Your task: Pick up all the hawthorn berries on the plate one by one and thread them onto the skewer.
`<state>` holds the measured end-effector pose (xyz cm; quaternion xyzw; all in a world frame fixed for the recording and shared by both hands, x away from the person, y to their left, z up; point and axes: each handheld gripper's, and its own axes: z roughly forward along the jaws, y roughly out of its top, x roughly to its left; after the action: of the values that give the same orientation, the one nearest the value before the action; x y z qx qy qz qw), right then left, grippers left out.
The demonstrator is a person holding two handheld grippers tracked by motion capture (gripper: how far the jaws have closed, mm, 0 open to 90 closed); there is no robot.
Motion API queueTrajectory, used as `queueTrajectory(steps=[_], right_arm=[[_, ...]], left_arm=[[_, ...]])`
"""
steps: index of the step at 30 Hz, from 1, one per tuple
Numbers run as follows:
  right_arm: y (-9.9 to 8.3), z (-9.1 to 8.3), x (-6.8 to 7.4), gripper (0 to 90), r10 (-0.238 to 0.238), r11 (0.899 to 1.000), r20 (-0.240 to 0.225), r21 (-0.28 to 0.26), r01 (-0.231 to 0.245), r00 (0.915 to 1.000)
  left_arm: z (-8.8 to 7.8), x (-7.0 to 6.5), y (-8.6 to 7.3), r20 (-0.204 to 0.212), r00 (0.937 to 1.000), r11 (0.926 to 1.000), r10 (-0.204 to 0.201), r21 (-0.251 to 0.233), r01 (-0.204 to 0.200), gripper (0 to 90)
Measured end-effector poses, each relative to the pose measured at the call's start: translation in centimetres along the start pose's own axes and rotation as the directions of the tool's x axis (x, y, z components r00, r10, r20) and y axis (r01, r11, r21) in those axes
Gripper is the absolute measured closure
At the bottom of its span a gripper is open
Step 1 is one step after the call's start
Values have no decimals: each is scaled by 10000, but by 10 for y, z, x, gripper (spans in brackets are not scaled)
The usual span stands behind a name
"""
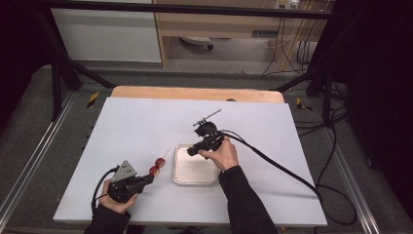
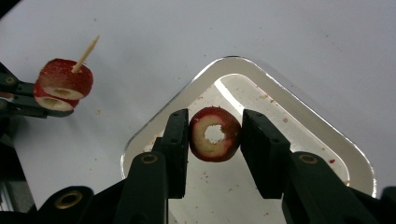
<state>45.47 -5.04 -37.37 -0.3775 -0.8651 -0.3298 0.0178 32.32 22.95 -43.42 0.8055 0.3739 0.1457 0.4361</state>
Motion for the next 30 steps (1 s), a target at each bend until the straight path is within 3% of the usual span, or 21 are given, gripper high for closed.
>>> queueTrajectory(steps=[3,6,13,18,25,30], right_arm=[[-10,-4,-2,631,291,9979,-268,-576,-306,9992],[-20,-8,-5,631,595,9896,-559,-1273,-663,9967],[-42,-20,-11,630,1245,9518,-1133,-2669,-1509,9857],[-55,-24,-14,630,1688,9101,-1544,-3549,-2141,9735],[-68,-31,-17,630,2054,8382,-2234,-4624,-2891,9528],[-72,-36,-16,630,2118,8017,-2499,-5085,-3142,9448]], left_arm=[[2,-4,1,-24,10000,10000,10,-29,-10,880],[4,-8,2,-46,10000,10000,33,-21,-33,880],[9,-18,5,-109,9999,9999,-70,-90,69,880],[13,-24,7,-238,9995,9996,-184,-210,179,880],[19,-34,14,-291,9991,9986,-297,-450,284,880],[23,-43,19,-280,9994,9983,-180,-564,164,880]])
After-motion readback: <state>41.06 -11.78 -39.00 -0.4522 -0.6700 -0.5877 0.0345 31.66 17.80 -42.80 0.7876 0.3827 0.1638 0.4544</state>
